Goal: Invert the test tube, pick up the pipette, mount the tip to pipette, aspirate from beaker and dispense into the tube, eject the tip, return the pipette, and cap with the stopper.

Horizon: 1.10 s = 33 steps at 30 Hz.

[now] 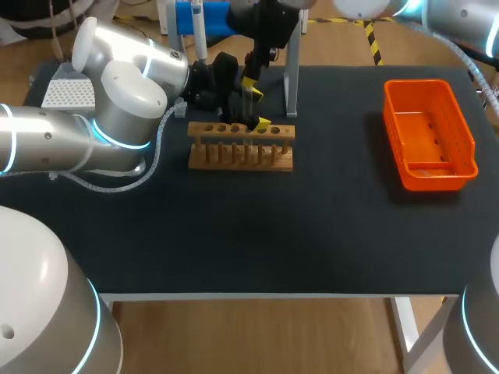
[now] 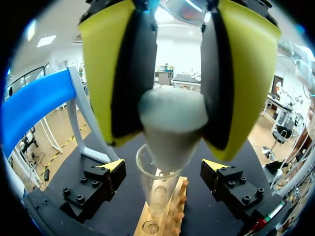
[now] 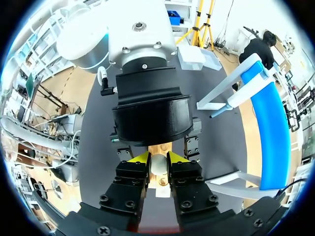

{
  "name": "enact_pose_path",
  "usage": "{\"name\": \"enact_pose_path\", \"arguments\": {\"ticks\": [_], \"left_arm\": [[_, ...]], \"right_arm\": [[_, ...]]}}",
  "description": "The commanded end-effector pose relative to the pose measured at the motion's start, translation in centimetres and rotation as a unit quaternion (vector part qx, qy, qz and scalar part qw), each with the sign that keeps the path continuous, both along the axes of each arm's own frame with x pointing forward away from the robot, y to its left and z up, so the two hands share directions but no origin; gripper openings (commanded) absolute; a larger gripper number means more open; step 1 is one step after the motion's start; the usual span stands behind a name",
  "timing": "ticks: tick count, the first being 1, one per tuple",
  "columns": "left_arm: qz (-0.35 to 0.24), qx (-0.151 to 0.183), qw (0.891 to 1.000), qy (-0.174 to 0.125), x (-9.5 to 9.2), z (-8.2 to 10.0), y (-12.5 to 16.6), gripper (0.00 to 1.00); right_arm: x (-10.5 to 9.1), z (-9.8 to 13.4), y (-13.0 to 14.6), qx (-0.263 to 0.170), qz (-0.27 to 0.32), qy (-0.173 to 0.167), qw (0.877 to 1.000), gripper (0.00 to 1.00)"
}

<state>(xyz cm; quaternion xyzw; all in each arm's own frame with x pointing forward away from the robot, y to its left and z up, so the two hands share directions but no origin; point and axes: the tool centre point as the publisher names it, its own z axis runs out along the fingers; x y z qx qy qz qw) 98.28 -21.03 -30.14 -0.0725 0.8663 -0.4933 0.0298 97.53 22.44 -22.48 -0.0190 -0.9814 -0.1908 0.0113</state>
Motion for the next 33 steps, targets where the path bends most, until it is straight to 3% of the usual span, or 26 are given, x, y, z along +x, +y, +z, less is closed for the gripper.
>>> {"name": "enact_pose_path", "arguments": {"ticks": [1, 19, 33], "left_arm": [[-0.001, 0.001, 1.0, 0.001, 0.1, 0.0, 0.0, 1.0], [-0.001, 0.001, 1.0, 0.001, 0.1, 0.0, 0.0, 1.0], [-0.001, 0.001, 1.0, 0.001, 0.1, 0.0, 0.0, 1.0]], "right_arm": [[0.1, -0.4, 0.0, -0.001, -0.001, -0.002, 1.0, 0.0], [0.2, 1.0, -0.1, 0.012, -0.005, -0.012, 1.0, 0.0], [0.2, 0.6, 0.1, 0.011, -0.002, -0.008, 1.0, 0.0]]}}
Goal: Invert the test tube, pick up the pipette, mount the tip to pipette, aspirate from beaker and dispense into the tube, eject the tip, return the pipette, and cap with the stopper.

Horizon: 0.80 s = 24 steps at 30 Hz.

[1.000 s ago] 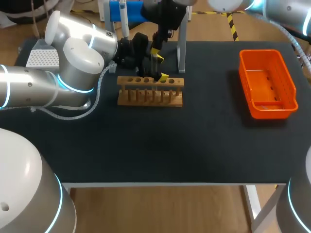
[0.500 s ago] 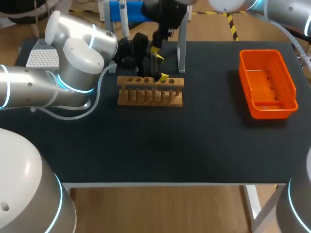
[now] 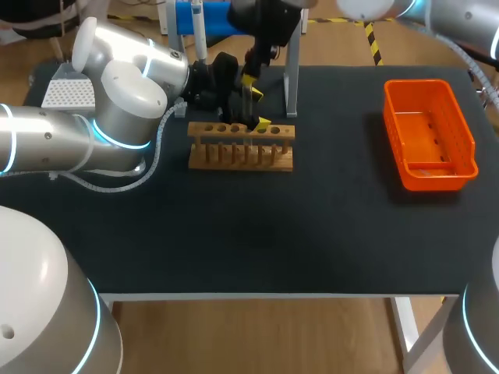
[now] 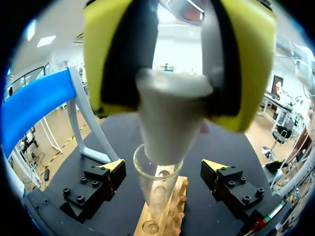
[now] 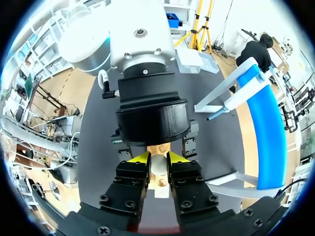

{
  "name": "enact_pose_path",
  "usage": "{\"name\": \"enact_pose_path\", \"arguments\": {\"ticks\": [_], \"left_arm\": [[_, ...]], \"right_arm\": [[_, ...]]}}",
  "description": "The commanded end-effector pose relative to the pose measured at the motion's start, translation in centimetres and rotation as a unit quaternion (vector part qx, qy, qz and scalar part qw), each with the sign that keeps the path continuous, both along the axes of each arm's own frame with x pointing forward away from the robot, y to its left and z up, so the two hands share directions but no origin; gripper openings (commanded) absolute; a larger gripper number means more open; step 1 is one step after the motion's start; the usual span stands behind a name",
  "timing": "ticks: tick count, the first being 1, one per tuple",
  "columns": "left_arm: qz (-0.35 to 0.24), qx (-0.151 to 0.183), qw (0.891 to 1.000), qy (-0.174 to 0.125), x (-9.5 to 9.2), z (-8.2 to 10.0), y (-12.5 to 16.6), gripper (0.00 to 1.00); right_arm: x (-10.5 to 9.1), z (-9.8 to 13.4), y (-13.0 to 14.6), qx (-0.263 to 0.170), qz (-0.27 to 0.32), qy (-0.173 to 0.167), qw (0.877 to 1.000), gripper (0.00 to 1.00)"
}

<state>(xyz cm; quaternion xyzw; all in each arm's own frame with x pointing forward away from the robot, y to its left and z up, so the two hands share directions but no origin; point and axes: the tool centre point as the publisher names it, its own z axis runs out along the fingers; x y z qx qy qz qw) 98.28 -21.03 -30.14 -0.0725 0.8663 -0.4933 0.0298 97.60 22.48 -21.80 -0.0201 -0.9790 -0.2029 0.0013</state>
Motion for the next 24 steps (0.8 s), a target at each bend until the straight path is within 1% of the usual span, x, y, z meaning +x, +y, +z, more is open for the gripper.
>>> {"name": "enact_pose_path", "arguments": {"ticks": [1, 17, 24], "left_arm": [[-0.001, 0.001, 1.0, 0.001, 0.1, 0.0, 0.0, 1.0], [-0.001, 0.001, 1.0, 0.001, 0.1, 0.0, 0.0, 1.0], [-0.001, 0.001, 1.0, 0.001, 0.1, 0.0, 0.0, 1.0]], "right_arm": [[0.1, -0.2, 0.1, -0.001, 0.002, 0.002, 1.0, 0.0], [-0.1, -1.8, 0.2, -0.007, 0.002, 0.014, 1.0, 0.0], [-0.1, -0.9, -0.1, -0.004, -0.002, 0.006, 1.0, 0.0]]}}
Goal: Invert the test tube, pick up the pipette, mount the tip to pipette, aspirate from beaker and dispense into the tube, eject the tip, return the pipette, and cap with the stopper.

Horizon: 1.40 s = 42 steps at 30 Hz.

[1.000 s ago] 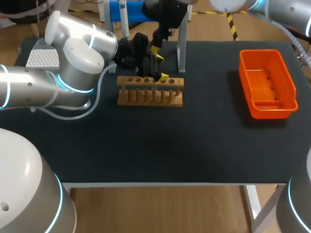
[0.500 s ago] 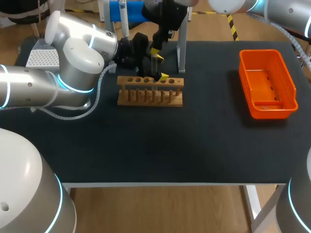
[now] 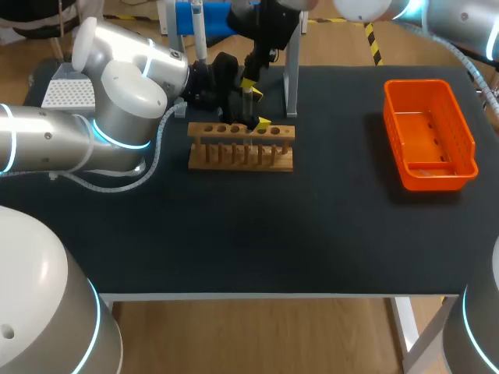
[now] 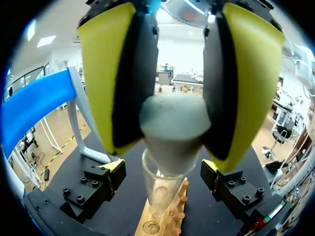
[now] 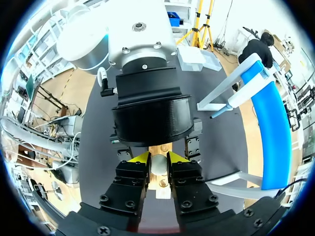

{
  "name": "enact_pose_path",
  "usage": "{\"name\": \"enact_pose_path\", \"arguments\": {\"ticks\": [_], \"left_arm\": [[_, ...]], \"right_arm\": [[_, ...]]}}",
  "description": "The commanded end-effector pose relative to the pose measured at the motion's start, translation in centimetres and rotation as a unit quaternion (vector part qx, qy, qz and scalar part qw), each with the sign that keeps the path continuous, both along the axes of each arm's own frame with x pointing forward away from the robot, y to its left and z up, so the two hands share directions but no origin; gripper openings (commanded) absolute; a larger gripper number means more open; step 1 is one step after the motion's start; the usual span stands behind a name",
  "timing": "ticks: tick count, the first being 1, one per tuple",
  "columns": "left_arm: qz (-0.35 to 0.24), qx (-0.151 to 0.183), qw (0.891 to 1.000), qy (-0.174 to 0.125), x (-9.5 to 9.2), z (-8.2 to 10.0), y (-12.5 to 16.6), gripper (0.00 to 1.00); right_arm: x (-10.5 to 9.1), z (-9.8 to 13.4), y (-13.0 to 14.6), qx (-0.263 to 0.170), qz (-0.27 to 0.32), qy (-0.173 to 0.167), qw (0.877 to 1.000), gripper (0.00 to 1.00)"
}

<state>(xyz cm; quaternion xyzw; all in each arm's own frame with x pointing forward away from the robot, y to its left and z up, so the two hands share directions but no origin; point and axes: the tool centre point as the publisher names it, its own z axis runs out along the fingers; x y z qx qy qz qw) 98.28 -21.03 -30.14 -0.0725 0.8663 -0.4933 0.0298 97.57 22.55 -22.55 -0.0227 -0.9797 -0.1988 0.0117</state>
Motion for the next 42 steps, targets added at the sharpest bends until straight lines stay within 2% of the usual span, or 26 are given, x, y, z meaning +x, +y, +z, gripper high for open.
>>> {"name": "enact_pose_path", "arguments": {"ticks": [1, 15, 42], "left_arm": [[-0.001, 0.001, 1.0, 0.001, 0.1, 0.0, 0.0, 1.0], [-0.001, 0.001, 1.0, 0.001, 0.1, 0.0, 0.0, 1.0], [-0.001, 0.001, 1.0, 0.001, 0.1, 0.0, 0.0, 1.0]], "right_arm": [[0.0, 0.0, -0.2, 0.0, -0.003, -0.006, 1.0, 0.0], [-0.1, 1.2, -0.5, 0.008, -0.008, -0.024, 1.0, 0.0], [0.7, 0.5, -0.1, 0.007, -0.003, -0.025, 1.0, 0.0]]}}
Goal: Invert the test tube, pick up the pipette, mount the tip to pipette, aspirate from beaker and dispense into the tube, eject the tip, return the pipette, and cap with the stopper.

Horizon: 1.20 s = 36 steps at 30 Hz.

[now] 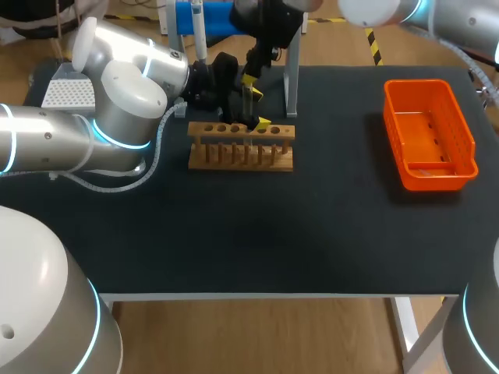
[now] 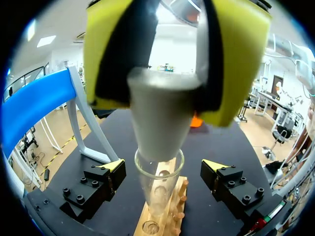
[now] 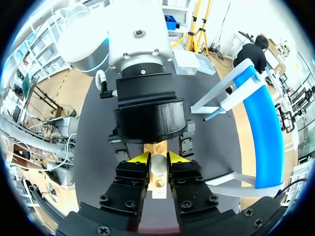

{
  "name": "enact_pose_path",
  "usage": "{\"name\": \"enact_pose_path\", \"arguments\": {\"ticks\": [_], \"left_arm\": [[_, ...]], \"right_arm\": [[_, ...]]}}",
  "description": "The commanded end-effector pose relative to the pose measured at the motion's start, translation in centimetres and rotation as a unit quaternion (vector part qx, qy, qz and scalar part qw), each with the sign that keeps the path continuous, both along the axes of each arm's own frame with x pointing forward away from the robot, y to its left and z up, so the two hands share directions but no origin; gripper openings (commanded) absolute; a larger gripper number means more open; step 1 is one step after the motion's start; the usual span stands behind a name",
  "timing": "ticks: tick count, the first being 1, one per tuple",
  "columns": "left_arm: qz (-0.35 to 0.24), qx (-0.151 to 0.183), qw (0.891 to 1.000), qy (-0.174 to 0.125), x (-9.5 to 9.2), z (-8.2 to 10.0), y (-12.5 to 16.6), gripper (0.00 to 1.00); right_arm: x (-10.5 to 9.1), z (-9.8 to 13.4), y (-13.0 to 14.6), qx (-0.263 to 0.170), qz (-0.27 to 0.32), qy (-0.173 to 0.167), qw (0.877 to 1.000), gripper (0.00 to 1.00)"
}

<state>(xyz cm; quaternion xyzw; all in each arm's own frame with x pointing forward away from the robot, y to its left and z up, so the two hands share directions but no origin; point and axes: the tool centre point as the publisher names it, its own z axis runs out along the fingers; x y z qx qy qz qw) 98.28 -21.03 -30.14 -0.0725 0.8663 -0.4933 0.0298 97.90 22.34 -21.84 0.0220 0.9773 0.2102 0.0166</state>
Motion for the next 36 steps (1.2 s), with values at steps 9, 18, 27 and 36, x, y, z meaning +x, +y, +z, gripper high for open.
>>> {"name": "enact_pose_path", "arguments": {"ticks": [9, 18, 27, 36], "left_arm": [[-0.001, 0.001, 1.0, 0.001, 0.1, 0.0, 0.0, 1.0], [-0.001, 0.001, 1.0, 0.001, 0.1, 0.0, 0.0, 1.0], [-0.001, 0.001, 1.0, 0.001, 0.1, 0.0, 0.0, 1.0], [-0.001, 0.001, 1.0, 0.001, 0.1, 0.0, 0.0, 1.0]], "right_arm": [[0.4, -0.8, 0.3, -0.005, 0.004, 0.012, 1.0, 0.0], [0.4, -1.2, 0.3, -0.005, 0.002, 0.011, 1.0, 0.0], [0.3, -2.1, 0.2, -0.005, -0.001, 0.018, 1.0, 0.0], [0.2, -2.7, 0.2, -0.016, -0.002, 0.03, 0.999, 0.0]]}}
